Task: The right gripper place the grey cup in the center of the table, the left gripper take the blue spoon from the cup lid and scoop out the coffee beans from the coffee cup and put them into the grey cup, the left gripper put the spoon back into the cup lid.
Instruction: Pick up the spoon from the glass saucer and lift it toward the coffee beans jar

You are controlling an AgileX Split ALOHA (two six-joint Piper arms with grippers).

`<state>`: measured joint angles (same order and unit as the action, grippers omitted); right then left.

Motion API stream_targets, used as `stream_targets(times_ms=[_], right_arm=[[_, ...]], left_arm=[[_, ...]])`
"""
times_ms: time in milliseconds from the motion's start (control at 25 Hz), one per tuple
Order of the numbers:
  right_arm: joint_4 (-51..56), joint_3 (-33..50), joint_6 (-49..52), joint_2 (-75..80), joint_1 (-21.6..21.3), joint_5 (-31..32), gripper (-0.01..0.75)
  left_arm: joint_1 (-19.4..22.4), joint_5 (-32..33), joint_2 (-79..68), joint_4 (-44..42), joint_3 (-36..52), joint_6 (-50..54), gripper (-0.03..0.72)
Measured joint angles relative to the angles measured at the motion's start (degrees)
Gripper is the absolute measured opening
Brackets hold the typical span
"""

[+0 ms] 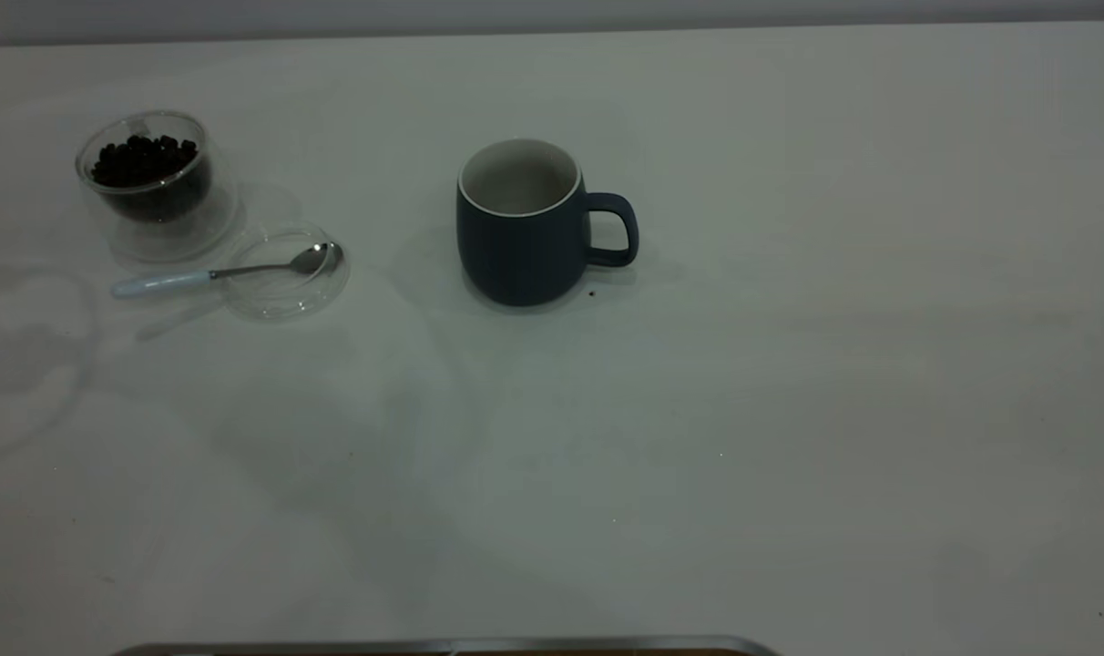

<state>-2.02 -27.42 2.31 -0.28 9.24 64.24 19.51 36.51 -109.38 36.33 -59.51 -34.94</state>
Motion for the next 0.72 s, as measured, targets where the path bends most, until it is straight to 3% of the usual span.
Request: stream_targets(times_ms=[120, 400, 720], right_arm=[[0.0, 0.0, 0.0, 0.0, 0.0, 0.0, 0.542], [0.0, 0.0, 0.0, 0.0, 0.0, 0.0, 0.542], [0.0, 0.0, 0.0, 0.0, 0.0, 0.0, 0.541]], left_arm=[[0.0, -0.4, -4.6, 7.2, -0.1, -9.1, 0.428], [0.0, -6.8, -8.7, 14.2, -0.1, -18.5, 0.568], [0.0, -12.2, -10.7, 23.4, -0.1, -19.0, 0.551]])
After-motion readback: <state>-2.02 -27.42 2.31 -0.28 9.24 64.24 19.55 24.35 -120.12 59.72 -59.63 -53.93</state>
